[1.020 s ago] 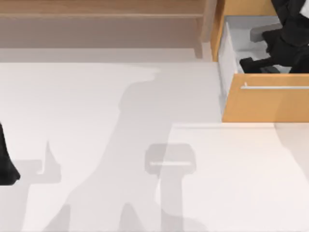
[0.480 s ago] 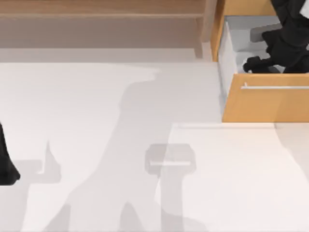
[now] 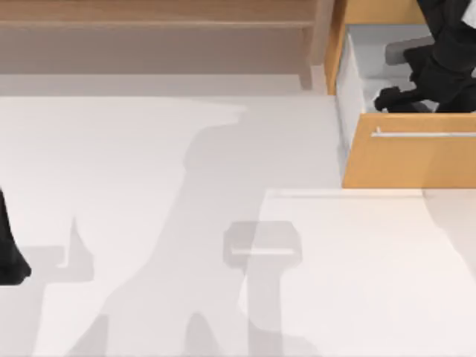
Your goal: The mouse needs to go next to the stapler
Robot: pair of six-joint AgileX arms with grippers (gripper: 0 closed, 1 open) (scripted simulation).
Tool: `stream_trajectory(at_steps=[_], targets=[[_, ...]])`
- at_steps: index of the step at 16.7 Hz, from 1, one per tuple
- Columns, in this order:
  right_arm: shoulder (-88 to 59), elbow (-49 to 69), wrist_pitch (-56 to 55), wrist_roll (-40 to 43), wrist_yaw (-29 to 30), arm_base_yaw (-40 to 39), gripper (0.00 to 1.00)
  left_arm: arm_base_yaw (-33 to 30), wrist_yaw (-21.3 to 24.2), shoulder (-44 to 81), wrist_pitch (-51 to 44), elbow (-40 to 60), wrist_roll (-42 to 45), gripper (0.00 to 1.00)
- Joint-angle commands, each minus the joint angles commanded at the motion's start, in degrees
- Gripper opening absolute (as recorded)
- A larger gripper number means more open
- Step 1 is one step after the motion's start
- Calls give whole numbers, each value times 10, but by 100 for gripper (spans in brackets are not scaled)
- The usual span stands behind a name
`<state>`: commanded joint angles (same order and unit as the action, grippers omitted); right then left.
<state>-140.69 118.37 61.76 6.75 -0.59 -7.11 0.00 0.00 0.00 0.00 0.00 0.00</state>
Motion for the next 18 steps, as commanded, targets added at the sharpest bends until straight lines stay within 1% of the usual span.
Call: stream_trajectory(at_steps=[8, 13, 18], targets=[[17, 0, 3, 2, -1, -1, 0, 0, 0, 0, 0, 0, 0, 100], [120, -28, 6, 6, -17, 14, 0, 0, 0, 0, 0, 0, 0, 100], [249, -92, -13, 6, -41, 79, 0, 0, 0, 0, 0, 0, 0, 100]])
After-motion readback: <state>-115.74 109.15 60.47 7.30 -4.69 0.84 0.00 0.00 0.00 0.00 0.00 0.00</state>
